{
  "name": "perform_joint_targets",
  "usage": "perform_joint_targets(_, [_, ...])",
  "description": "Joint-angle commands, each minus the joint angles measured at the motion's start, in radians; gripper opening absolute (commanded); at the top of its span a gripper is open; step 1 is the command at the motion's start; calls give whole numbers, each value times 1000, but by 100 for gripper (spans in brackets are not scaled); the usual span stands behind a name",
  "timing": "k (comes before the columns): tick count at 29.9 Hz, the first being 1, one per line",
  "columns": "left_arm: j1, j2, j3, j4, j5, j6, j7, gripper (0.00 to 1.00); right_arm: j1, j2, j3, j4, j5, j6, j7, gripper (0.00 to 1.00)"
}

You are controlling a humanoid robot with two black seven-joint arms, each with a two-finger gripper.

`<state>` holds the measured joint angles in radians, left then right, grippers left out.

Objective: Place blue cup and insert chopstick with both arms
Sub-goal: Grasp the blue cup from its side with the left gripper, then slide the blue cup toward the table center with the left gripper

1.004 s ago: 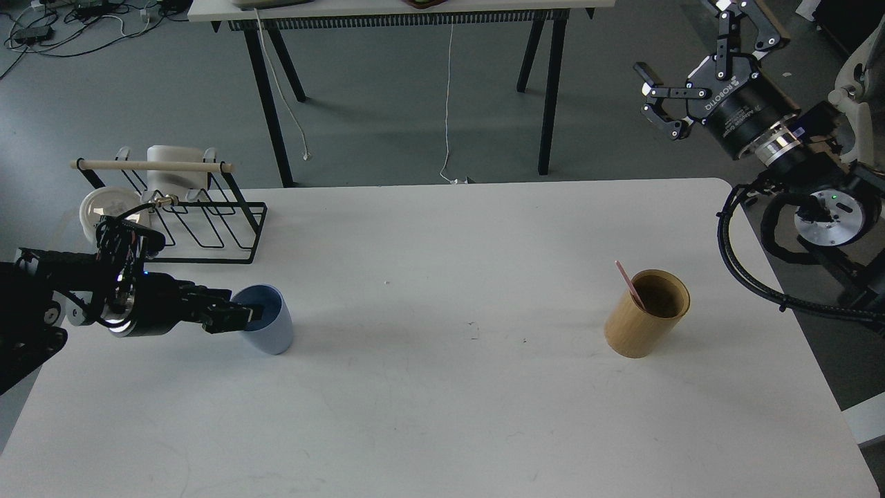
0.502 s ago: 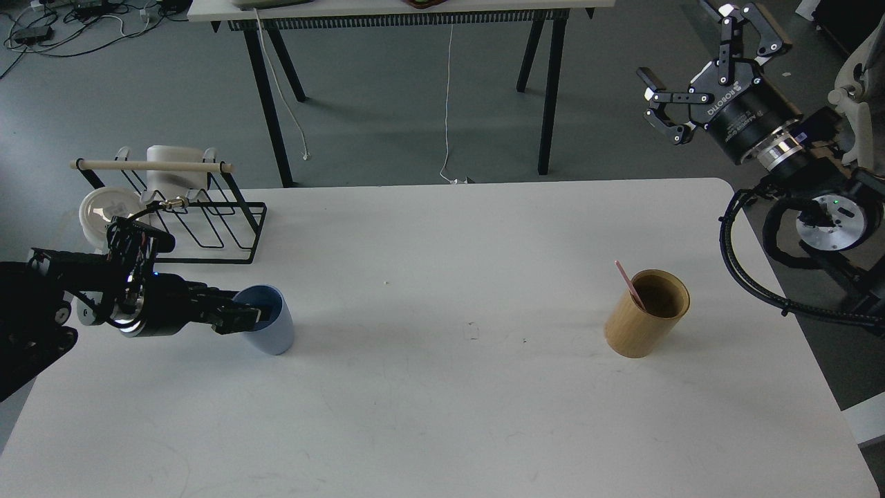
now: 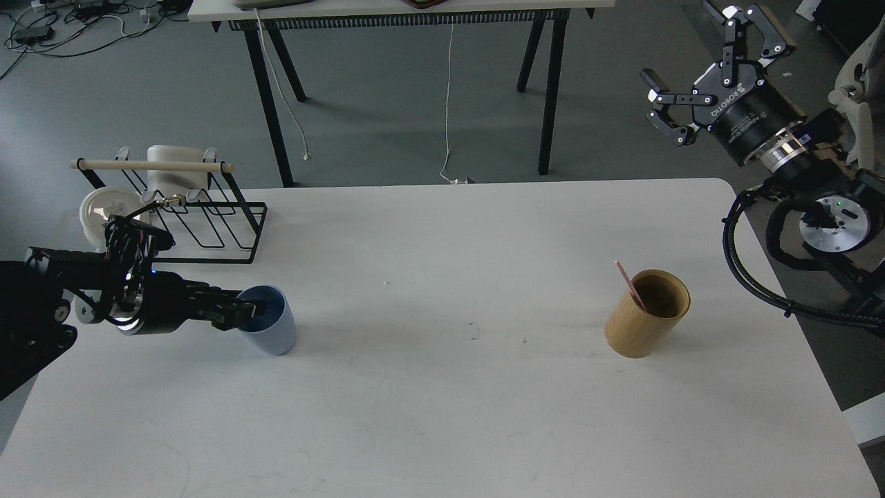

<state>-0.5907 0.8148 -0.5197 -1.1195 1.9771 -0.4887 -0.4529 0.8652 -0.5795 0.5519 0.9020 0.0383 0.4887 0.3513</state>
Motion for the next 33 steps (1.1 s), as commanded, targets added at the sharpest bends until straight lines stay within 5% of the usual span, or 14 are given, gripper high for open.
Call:
perform_joint_targets(1, [0,0,0,1,0,0,17,28,-2,0,0,0,0,0,0,100])
perform_joint_targets(8, [-14,1,1,7,-1,0,19,6,-2,0,0,0,0,0,0,100])
perform_joint_targets(21, [-49,0,3,-8,-3,0,17,1,-3,0,2,0,2,0,1,100])
perform_joint_targets(24, [-46,10,-3,-115,-3,0,20,1,-3,0,3,-2,0,0,1,100])
perform_joint_targets(29, [-46,-31,-29,-275,3,0,100,1,-3,-3,16,-12,0,0,0,100])
perform_joint_targets(33, [-64,-149,-33,-278,118,0,114,1,-3,-33,62,-44,2,0,0,100])
